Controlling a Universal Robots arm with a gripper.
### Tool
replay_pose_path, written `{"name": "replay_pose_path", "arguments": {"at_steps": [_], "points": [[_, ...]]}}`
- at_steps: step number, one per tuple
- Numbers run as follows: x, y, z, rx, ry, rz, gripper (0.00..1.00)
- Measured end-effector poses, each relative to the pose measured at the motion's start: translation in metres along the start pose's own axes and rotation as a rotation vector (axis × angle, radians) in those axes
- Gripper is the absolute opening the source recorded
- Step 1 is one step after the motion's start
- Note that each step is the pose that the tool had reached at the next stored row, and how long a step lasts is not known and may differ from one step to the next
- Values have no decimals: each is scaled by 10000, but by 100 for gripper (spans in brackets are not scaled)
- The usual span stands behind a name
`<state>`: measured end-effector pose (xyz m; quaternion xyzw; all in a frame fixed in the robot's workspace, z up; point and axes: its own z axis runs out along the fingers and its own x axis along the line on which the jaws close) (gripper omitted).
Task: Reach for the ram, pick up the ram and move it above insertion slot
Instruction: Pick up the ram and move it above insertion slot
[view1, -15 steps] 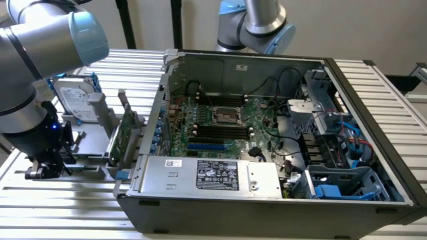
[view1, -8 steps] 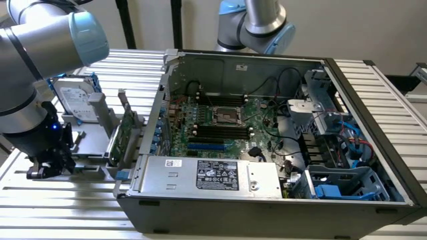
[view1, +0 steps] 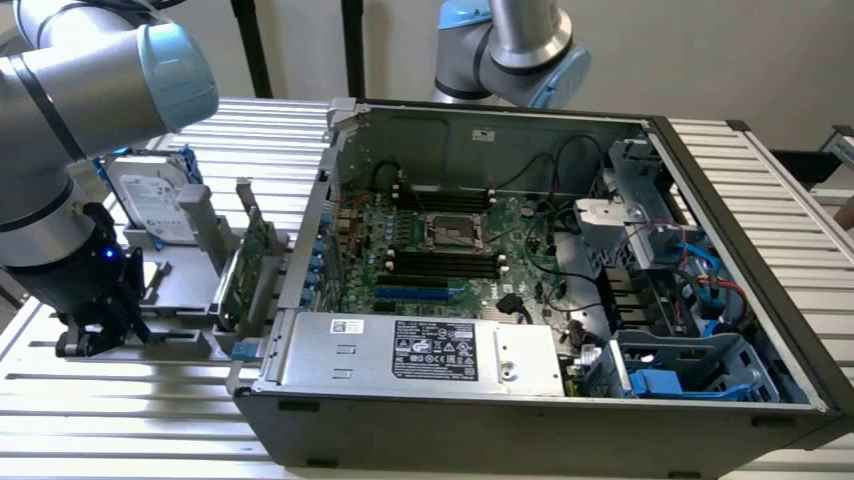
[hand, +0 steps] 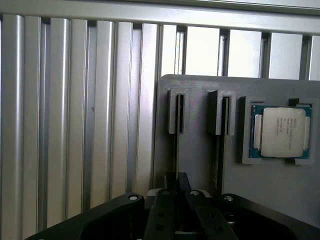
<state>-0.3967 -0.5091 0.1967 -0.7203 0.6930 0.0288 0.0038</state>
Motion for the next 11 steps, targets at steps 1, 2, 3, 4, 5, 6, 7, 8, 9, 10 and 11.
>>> {"name": "replay_pose_path", "arguments": {"at_steps": [1, 2, 3, 4, 5, 6, 7, 8, 9, 10, 11], "points": [[0, 0, 0, 0, 0, 0, 14], [0, 0, 0, 0, 0, 0, 14], [0, 0, 0, -1, 0, 0, 14], [0, 0, 0, 0, 0, 0, 14], [0, 0, 0, 0, 0, 0, 14], [0, 0, 0, 0, 0, 0, 14], [0, 0, 0, 0, 0, 0, 14], [0, 0, 0, 0, -4, 0, 14], [0, 0, 0, 1, -8, 1, 14], [0, -1, 0, 2, -14, 0, 14], [1, -1, -2, 3, -20, 0, 14]]}}
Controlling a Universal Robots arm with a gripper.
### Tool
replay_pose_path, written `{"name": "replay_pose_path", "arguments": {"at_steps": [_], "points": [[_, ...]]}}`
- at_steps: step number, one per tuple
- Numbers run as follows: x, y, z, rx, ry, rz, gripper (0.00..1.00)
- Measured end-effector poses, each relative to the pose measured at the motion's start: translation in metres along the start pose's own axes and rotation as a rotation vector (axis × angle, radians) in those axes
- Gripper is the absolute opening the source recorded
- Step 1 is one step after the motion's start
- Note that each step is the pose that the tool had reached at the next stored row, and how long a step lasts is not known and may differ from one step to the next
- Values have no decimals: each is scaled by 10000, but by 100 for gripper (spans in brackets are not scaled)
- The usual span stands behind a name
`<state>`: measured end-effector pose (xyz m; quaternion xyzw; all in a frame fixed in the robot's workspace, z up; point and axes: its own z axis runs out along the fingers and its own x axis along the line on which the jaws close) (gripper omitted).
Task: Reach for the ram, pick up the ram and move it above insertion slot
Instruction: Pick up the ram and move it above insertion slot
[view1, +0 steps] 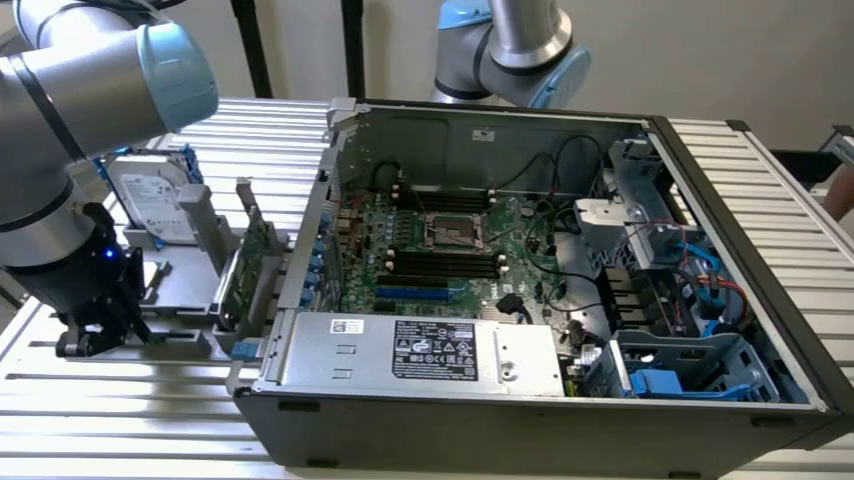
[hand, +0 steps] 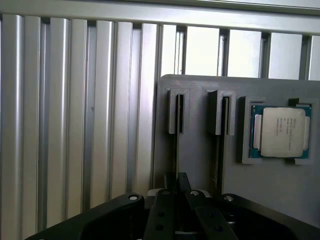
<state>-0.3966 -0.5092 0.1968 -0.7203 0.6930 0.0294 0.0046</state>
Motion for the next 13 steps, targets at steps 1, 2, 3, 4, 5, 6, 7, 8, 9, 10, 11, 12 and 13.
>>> {"name": "replay_pose_path", "arguments": {"at_steps": [1, 2, 3, 4, 5, 6, 7, 8, 9, 10, 11, 12, 13], "points": [[0, -1, -5, -2, -5, 0, 14], [1, -1, -13, -5, -12, 1, 14], [1, -3, -24, -7, -26, 2, 14], [2, -5, -38, -9, -41, 2, 14], [2, -7, -51, -11, -53, 4, 14], [2, -9, -67, -15, -63, 7, 14], [2, -13, -80, -18, -74, 10, 14], [1, -15, -94, -21, -85, 15, 14], [1, -17, -108, -23, -97, 19, 14], [1, -20, -125, -24, -109, 24, 14], [0, -22, -146, -28, -120, 29, 14], [0, -23, -169, -31, -130, 33, 14], [0, -25, -195, -39, -138, 37, 14]]}}
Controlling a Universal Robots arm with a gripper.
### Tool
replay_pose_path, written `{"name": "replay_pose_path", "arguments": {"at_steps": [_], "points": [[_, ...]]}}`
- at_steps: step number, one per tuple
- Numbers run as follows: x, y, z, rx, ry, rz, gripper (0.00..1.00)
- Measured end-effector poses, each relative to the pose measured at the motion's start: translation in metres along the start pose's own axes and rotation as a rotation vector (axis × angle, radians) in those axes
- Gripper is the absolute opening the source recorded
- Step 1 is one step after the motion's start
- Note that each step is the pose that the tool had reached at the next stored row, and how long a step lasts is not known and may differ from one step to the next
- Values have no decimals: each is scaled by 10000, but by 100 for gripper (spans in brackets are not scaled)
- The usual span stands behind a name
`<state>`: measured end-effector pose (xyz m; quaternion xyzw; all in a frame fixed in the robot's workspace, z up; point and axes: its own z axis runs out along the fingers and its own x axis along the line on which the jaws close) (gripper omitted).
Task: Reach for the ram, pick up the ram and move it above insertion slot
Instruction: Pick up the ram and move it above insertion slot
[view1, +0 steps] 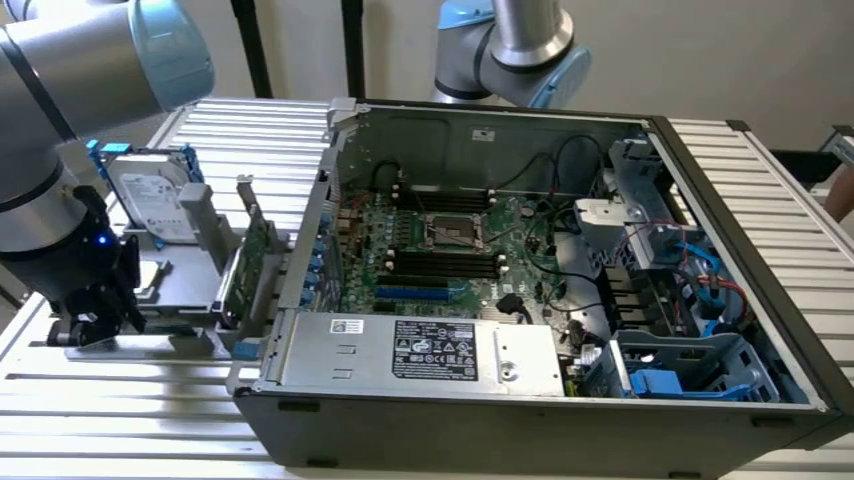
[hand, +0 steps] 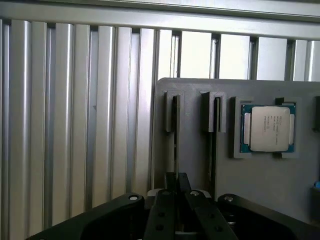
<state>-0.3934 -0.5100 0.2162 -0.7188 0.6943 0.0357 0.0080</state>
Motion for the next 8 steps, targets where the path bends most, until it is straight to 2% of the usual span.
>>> {"name": "replay_pose_path", "arguments": {"at_steps": [3, 8], "points": [[-2, -5, -88, -31, -14, 13, 14], [-5, -33, -295, -85, -30, 22, 14]]}}
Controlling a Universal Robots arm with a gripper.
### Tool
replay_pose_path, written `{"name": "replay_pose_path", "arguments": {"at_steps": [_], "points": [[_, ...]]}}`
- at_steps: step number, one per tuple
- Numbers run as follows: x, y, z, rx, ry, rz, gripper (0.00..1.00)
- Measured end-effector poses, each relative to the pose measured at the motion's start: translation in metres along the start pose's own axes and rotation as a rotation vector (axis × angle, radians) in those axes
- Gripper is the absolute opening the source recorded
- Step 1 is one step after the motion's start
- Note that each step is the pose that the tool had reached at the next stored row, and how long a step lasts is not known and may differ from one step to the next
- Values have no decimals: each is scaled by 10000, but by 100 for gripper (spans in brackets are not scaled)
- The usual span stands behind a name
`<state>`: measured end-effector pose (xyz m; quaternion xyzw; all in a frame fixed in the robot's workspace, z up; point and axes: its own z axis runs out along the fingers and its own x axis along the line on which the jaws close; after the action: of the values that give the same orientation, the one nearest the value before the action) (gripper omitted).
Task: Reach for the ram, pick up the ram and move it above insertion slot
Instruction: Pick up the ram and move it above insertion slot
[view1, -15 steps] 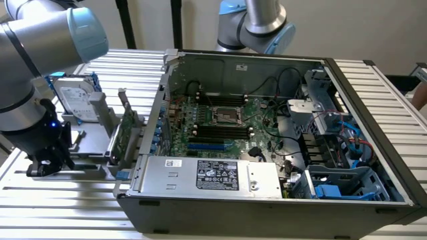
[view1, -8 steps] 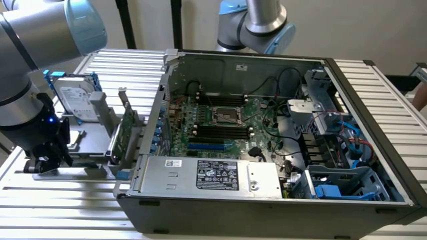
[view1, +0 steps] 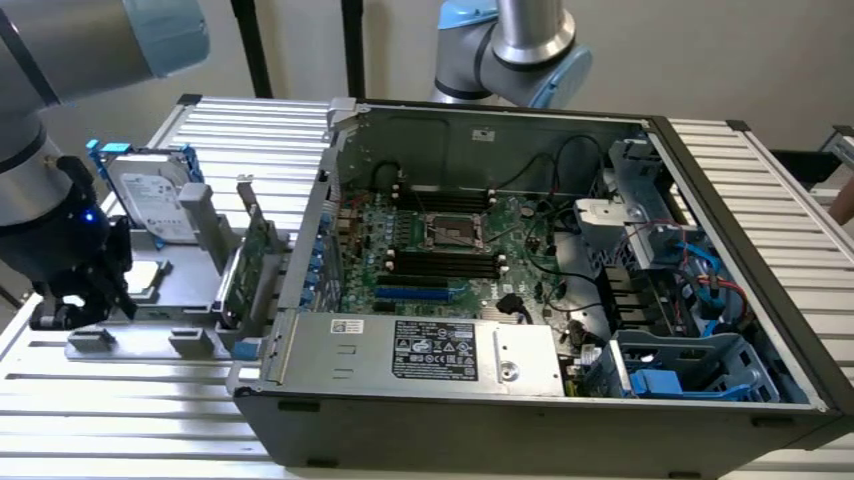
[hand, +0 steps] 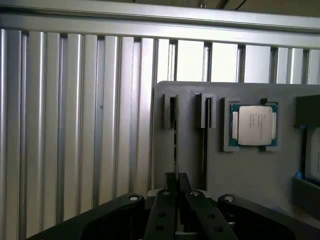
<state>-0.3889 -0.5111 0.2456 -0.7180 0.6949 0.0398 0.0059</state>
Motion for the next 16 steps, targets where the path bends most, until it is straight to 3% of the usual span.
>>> {"name": "replay_pose_path", "arguments": {"at_steps": [6, 16], "points": [[-11, -98, -274, -25, -4, 3, 14], [-27, -517, -749, -92, -5, 8, 14]]}}
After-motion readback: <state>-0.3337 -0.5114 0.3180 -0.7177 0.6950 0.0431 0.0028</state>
